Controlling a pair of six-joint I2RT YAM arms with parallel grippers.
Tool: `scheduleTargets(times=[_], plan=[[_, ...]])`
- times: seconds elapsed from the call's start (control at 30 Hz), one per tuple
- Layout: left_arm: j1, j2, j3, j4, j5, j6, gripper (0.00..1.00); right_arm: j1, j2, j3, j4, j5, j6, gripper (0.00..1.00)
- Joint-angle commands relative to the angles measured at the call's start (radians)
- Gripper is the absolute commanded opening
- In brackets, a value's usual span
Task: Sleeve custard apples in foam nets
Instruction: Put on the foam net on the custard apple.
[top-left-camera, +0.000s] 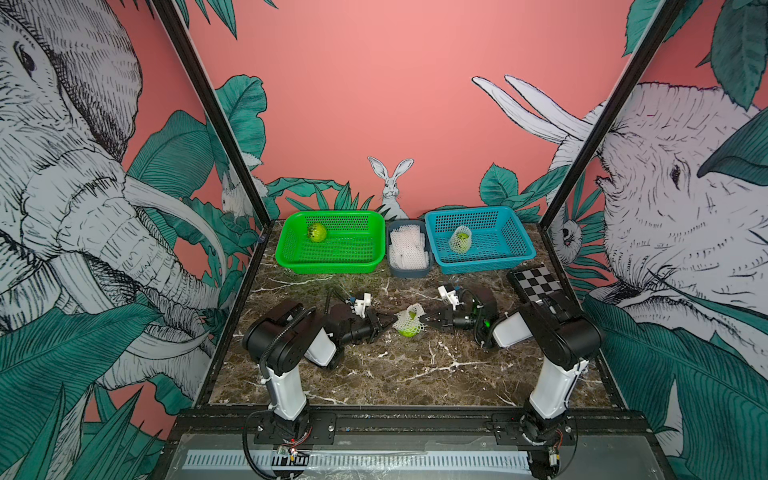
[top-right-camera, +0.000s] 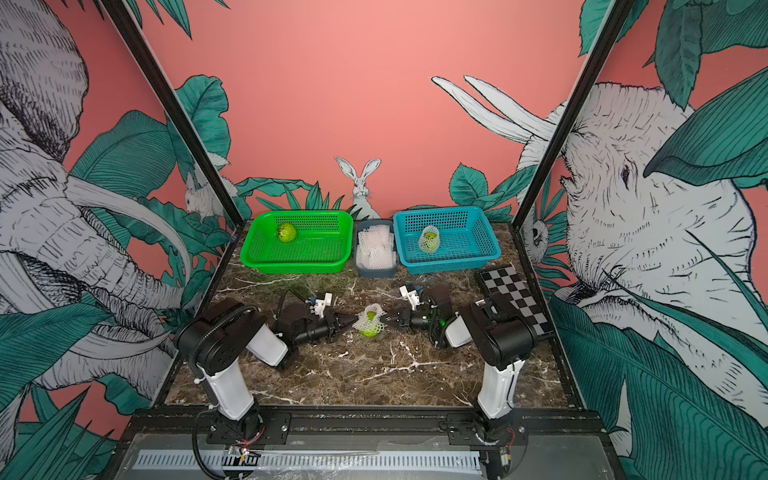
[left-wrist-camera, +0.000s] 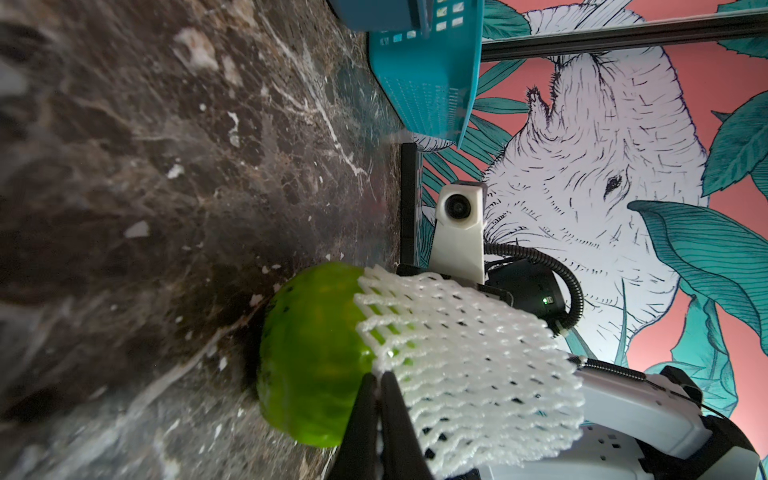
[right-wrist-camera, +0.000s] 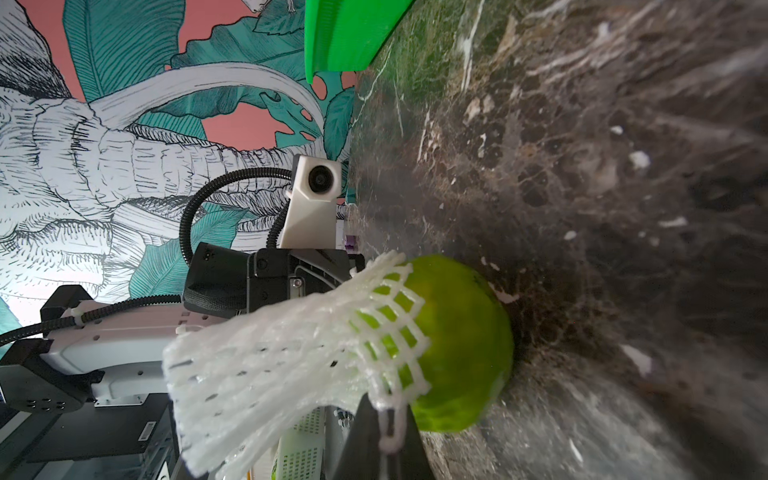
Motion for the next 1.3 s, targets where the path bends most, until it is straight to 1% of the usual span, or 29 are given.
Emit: scheduleTargets(times=[0.0, 0.23, 0.37, 0.43, 0.6, 0.73, 0.83, 0.97, 1.0, 1.17, 1.27], plan=[[-0.006, 0.011, -0.019, 0.014, 0.000, 0.017, 0.06, 0.012, 0.016, -0.005, 0.054, 0.009, -0.015, 0.09], [-0.006, 0.052, -0.017, 0.014, 0.001, 0.034, 0.06, 0.010, 0.029, -0.010, 0.041, 0.021, -0.031, 0.09], [-0.006, 0.078, -0.013, 0.039, -0.002, 0.022, 0.06, 0.010, 0.021, -0.012, 0.008, 0.032, -0.053, 0.09], [-0.006, 0.087, -0.006, 0.039, 0.000, 0.024, 0.04, 0.008, 0.020, -0.007, -0.007, 0.037, -0.060, 0.09], [-0.006, 0.093, -0.006, 0.039, 0.003, 0.022, 0.04, -0.006, 0.019, -0.011, -0.048, 0.054, -0.083, 0.11], [-0.007, 0.089, 0.001, 0.014, 0.000, 0.031, 0.04, -0.015, 0.024, -0.011, -0.056, 0.071, -0.082, 0.11], [-0.013, 0.081, 0.008, -0.020, -0.003, 0.046, 0.04, -0.016, 0.024, -0.010, -0.062, 0.085, -0.083, 0.14], [-0.025, 0.069, 0.026, -0.072, -0.003, 0.065, 0.05, -0.016, 0.027, -0.011, -0.078, 0.099, -0.090, 0.15], [-0.027, 0.065, 0.029, -0.088, -0.006, 0.071, 0.05, -0.017, 0.027, -0.011, -0.076, 0.102, -0.091, 0.15], [-0.033, 0.056, 0.035, -0.133, -0.015, 0.092, 0.05, -0.014, 0.036, 0.002, -0.094, 0.115, -0.099, 0.07], [-0.032, 0.059, 0.037, -0.126, -0.021, 0.085, 0.05, -0.013, 0.038, 0.009, -0.141, 0.135, -0.116, 0.06]])
